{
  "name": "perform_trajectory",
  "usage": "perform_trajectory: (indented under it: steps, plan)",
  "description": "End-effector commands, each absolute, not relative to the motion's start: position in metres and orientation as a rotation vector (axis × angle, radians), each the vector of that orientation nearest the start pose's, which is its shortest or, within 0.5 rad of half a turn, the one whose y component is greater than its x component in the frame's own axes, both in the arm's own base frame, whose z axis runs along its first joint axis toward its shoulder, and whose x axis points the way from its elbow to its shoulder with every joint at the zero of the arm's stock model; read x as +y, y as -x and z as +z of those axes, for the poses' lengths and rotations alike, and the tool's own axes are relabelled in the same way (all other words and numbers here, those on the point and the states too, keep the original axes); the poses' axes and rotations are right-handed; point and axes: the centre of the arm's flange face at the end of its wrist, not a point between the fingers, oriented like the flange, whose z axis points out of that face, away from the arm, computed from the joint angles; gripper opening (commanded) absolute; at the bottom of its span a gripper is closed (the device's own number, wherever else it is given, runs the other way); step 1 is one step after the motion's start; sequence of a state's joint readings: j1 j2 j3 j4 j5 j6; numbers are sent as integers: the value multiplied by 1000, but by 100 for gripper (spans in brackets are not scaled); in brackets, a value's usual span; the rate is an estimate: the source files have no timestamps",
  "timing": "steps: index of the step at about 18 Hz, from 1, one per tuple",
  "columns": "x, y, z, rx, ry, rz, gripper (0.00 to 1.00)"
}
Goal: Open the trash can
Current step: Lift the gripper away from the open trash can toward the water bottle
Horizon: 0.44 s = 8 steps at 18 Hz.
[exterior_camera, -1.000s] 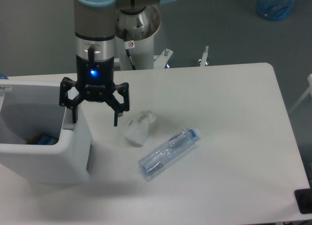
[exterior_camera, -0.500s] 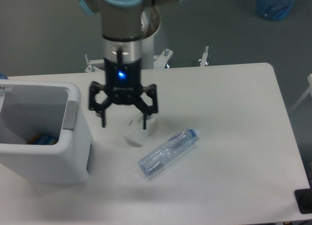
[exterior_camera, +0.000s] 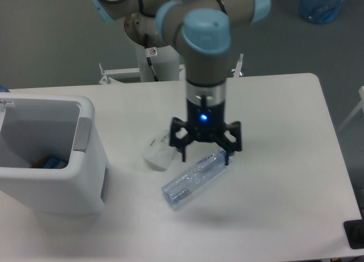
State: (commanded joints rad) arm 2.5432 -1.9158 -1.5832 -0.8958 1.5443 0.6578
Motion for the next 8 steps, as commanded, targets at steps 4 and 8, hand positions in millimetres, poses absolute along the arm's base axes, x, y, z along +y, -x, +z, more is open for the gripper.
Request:
perform_trajectory:
  steps: [4, 8]
  plan:
    - [477, 474, 333, -185, 2954, 345, 100]
    - [472, 471, 319, -80, 3011, 353, 100]
